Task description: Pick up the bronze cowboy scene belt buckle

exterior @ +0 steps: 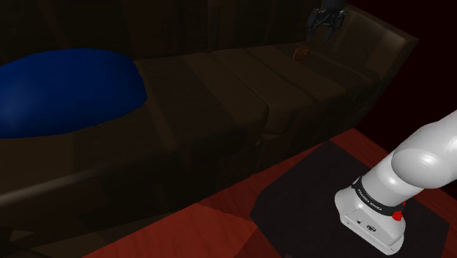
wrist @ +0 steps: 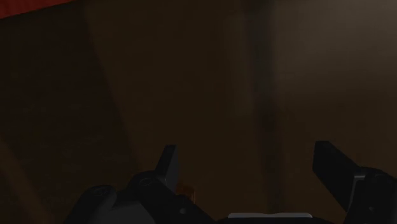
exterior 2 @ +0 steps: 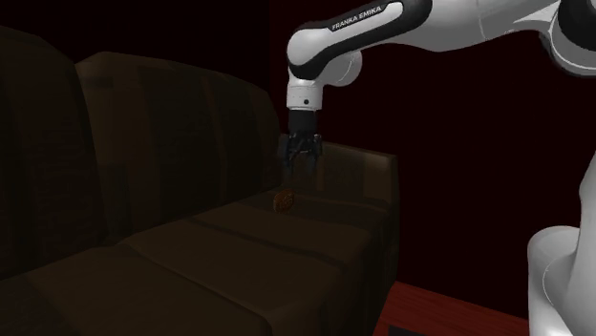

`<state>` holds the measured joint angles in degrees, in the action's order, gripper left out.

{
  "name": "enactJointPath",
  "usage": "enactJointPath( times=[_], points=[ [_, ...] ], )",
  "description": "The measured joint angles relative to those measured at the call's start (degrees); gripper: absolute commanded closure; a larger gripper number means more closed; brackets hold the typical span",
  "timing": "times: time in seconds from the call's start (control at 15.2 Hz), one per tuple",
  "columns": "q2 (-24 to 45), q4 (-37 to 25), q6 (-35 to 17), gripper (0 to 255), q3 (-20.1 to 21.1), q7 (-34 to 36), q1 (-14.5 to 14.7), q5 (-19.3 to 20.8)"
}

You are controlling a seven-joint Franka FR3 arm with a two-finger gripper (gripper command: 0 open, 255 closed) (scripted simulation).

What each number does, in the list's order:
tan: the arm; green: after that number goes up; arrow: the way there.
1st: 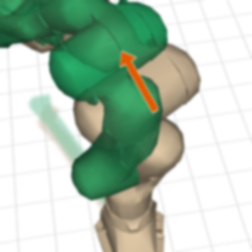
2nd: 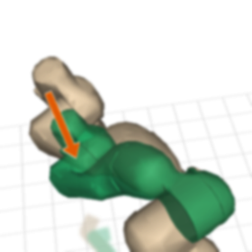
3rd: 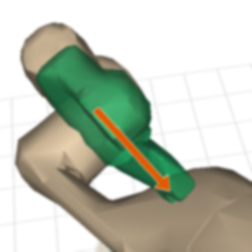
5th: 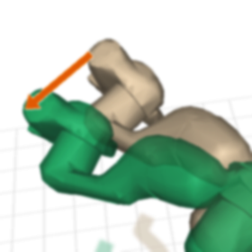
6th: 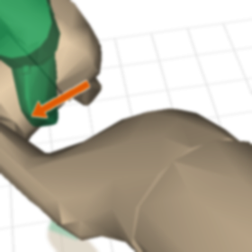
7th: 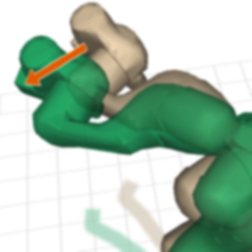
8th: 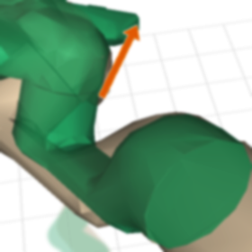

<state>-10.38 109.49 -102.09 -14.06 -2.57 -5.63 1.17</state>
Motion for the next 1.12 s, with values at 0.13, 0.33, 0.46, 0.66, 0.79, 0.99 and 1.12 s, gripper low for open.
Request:
enactJointPath(
  times=[0.13, 0.33, 0.46, 0.66, 0.79, 0.99, 1.12],
  points=[
    [3.74, -2.89, -0.53, 0, -1.21, -0.9, -0.68, -0.94],
    [10.23, -8.13, -1.11, 0, -2.89, -2.4, -1.91, -2.88],
    [14.59, -12.19, -0.92, 0, -3.97, -3.68, -3.08, -4.38],
    [21.67, -19.95, 0.6, 0, -5.1, -5.01, -5.06, -6.91],
    [26.52, -25.09, 1.49, 0, -5.72, -6.06, -6.88, -8.71],
    [33.32, -33.05, 3.48, 0, -6.24, -6.95, -9.75, -11.15],
    [37.83, -38.69, 5.05, 0, -6.27, -7.15, -11.64, -12.6]
  ],
)
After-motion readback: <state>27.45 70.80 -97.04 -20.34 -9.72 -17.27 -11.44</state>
